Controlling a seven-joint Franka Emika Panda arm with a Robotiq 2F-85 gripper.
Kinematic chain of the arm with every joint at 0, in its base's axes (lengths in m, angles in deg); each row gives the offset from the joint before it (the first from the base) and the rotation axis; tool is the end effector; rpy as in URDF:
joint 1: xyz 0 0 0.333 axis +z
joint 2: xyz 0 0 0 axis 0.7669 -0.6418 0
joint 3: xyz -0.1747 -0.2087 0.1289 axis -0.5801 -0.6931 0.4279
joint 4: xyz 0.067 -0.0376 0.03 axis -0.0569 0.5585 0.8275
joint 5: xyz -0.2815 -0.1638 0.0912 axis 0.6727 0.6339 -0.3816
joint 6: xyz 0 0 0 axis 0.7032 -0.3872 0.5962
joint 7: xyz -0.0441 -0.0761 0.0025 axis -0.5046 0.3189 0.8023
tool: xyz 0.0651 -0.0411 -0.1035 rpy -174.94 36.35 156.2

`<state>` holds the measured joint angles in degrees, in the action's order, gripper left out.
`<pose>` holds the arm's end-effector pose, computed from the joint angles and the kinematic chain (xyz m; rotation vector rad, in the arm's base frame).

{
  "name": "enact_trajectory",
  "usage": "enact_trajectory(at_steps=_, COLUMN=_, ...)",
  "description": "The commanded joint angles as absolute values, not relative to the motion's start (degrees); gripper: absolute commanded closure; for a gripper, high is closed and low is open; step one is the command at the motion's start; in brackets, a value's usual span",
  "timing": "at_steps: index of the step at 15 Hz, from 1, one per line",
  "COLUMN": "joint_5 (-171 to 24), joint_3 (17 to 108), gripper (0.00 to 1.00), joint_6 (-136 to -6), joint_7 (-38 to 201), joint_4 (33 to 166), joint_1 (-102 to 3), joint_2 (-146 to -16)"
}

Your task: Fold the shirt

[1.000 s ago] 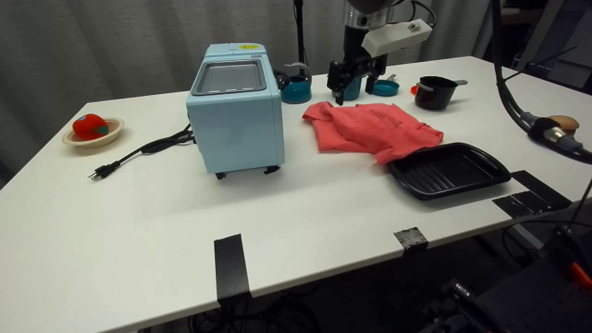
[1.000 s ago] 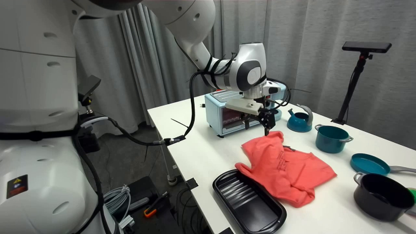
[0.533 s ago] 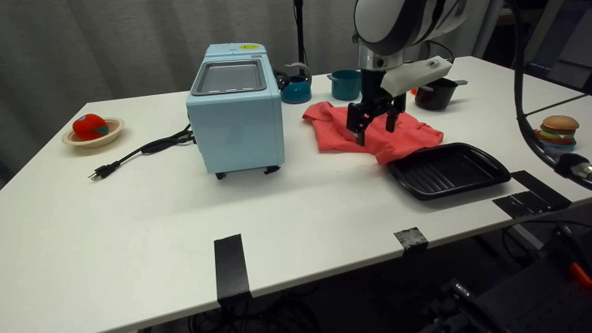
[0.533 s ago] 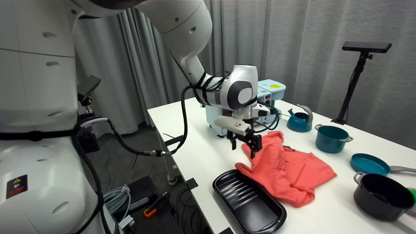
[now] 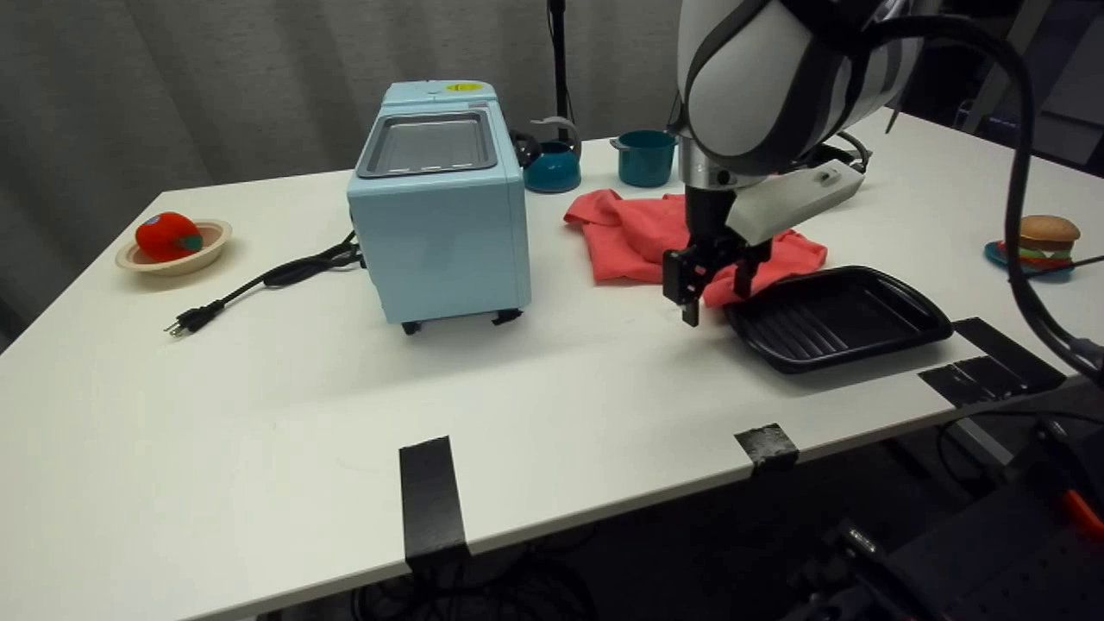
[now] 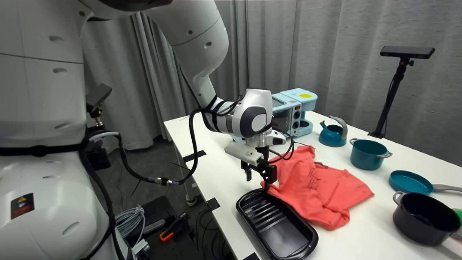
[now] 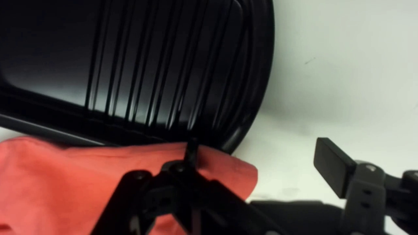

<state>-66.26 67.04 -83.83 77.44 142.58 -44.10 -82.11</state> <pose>0.4620 0.0555 0.2030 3.0384 0.1839 -0.1322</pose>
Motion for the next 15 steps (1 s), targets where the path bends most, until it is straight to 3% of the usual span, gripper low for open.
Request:
enact_trajectory(at_steps=1, joint_5=-61.77, joint_3=65.29, gripper=0.08, joint_6=-87.02, joint_7=73.09, joint_4=144.46, joint_1=-41.61, joint_2=-81.17)
enact_trajectory(at_steps=4, joint_5=-59.07, joint_3=64.54, gripper=0.07, joint_6=-88.35, joint_7=70.47, joint_4=145.08, joint_1=-40.48, joint_2=-81.41)
enact_trajectory(at_steps=5, joint_5=-58.80, joint_3=64.49, gripper=0.14, joint_6=-88.55, joint_7=69.90, joint_4=145.28, joint_1=-40.36, joint_2=-81.47)
enact_trajectory(at_steps=6, joint_5=-58.50, joint_3=64.33, gripper=0.33, joint_6=-88.87, joint_7=69.31, joint_4=145.47, joint_1=-40.22, joint_2=-81.50)
enact_trajectory(at_steps=8, joint_5=-58.13, joint_3=63.96, gripper=0.40, joint_6=-89.22, joint_7=68.62, joint_4=145.86, joint_1=-40.07, joint_2=-81.46)
enact_trajectory(at_steps=15, joint_5=-57.75, joint_3=62.19, gripper=0.93, joint_6=-89.64, joint_7=67.82, joint_4=146.36, joint_1=-40.35, joint_2=-80.93)
